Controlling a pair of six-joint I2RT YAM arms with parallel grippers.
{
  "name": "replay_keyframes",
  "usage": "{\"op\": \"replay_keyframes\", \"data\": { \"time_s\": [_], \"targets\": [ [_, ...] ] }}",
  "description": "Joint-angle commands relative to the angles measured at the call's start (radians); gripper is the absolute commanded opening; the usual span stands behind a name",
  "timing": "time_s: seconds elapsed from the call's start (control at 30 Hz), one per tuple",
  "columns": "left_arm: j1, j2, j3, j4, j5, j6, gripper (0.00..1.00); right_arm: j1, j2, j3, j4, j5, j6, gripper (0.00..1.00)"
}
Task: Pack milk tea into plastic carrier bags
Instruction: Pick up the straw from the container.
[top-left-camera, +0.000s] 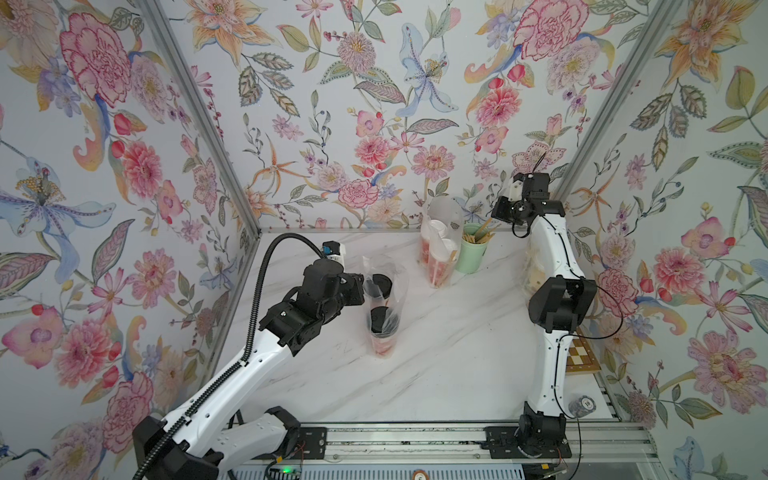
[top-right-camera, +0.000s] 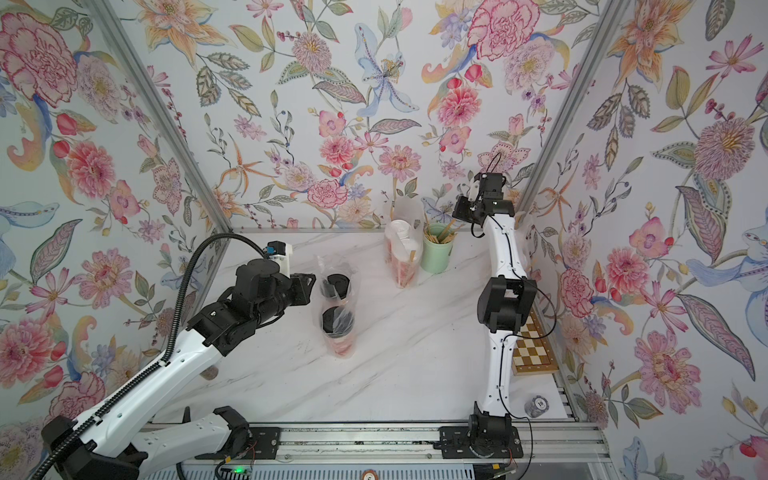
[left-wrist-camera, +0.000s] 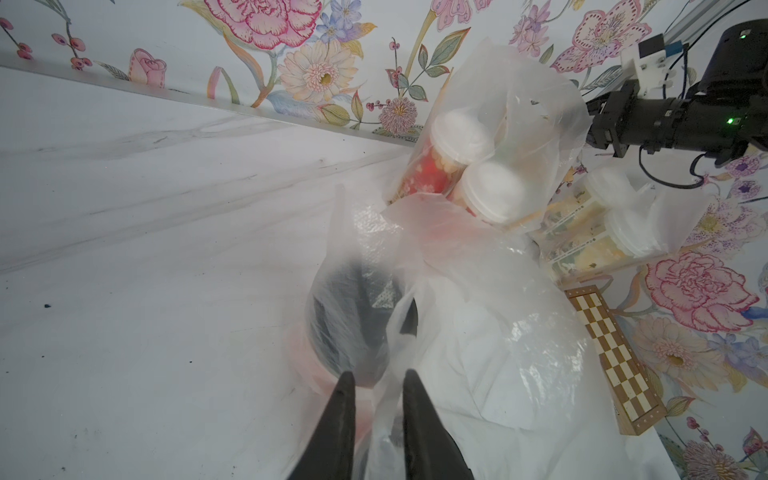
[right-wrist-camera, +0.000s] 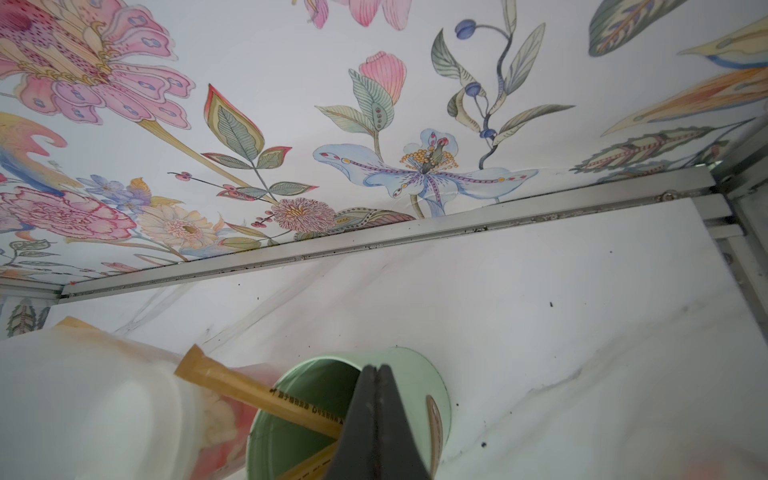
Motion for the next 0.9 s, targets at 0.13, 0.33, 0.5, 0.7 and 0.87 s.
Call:
{"op": "replay_keyframes", "data": {
  "time_s": [0.13, 0.33, 0.5, 0.7, 0.87],
  "targets": [
    [0.020, 0.005, 0.029, -0.016, -0.002, 0.029, 0.38, 0.030, -0.230, -0.044, 0.003, 0.095, -0.048, 0.00],
    [0.025, 0.017, 0.066, -0.018, 0.006, 0.054, 0.45, 0.063, -0.399, -0.121, -0.003, 0.165, -0.071, 0.00],
    [0.034, 0.043, 0.112, -0.040, 0.011, 0.089, 0.52, 0.108, -0.548, -0.190, -0.004, 0.204, -0.086, 0.00],
    [0.054, 0.099, 0.183, -0.095, 0.016, 0.138, 0.65, 0.226, -0.685, -0.245, -0.004, 0.209, -0.100, 0.00],
    [0.063, 0.166, 0.237, -0.118, 0.064, 0.180, 0.73, 0.362, -0.746, -0.268, -0.004, 0.209, -0.104, 0.00]
  ]
}}
